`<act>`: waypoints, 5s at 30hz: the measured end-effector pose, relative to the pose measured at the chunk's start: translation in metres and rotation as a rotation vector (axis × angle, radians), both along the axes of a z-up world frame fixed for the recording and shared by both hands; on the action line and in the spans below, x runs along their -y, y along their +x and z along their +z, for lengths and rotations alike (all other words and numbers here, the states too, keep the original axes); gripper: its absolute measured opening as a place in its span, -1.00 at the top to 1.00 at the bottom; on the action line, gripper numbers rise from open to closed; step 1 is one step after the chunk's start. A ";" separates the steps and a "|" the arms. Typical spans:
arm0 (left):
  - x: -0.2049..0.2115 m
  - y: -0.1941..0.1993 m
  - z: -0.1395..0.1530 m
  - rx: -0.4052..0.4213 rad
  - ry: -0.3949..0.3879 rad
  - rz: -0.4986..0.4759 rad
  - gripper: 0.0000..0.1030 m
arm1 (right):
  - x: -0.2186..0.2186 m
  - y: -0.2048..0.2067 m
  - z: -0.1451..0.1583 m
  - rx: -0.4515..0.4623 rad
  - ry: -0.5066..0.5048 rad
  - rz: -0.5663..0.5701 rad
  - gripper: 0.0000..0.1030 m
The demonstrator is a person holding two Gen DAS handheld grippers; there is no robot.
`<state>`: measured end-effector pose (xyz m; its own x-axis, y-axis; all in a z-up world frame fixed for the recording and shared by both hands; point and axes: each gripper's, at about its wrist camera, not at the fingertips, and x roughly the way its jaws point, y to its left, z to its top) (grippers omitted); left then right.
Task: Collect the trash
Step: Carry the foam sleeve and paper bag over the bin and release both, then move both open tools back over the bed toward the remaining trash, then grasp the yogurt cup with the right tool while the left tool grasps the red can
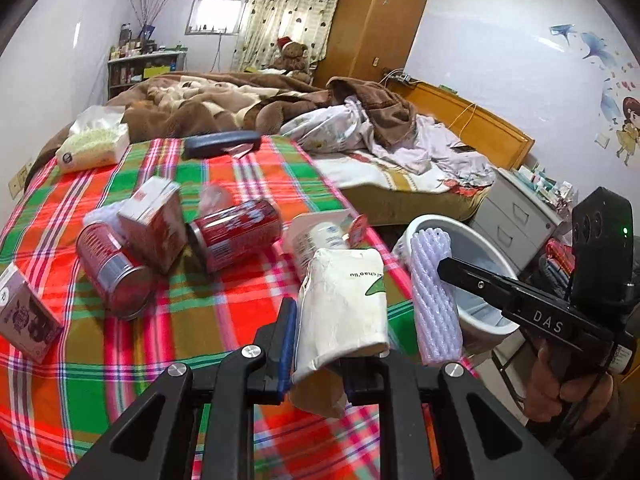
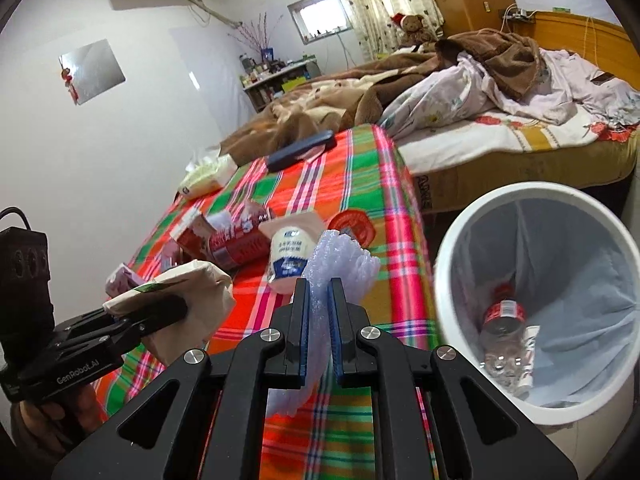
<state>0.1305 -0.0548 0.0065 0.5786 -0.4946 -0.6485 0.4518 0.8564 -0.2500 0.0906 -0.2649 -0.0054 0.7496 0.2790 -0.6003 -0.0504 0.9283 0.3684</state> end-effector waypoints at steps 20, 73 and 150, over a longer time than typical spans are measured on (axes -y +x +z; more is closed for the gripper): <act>0.117 -0.005 0.025 0.043 -0.018 -0.137 0.62 | 0.083 -0.011 0.009 0.022 -0.035 -0.174 0.82; 0.178 -0.007 0.005 0.045 0.067 -0.162 0.02 | 0.118 -0.019 -0.005 -0.033 -0.159 -0.255 0.24; -0.106 0.129 -0.044 -0.124 0.048 0.475 -0.23 | -0.074 0.093 -0.034 -0.152 -0.185 0.170 -0.17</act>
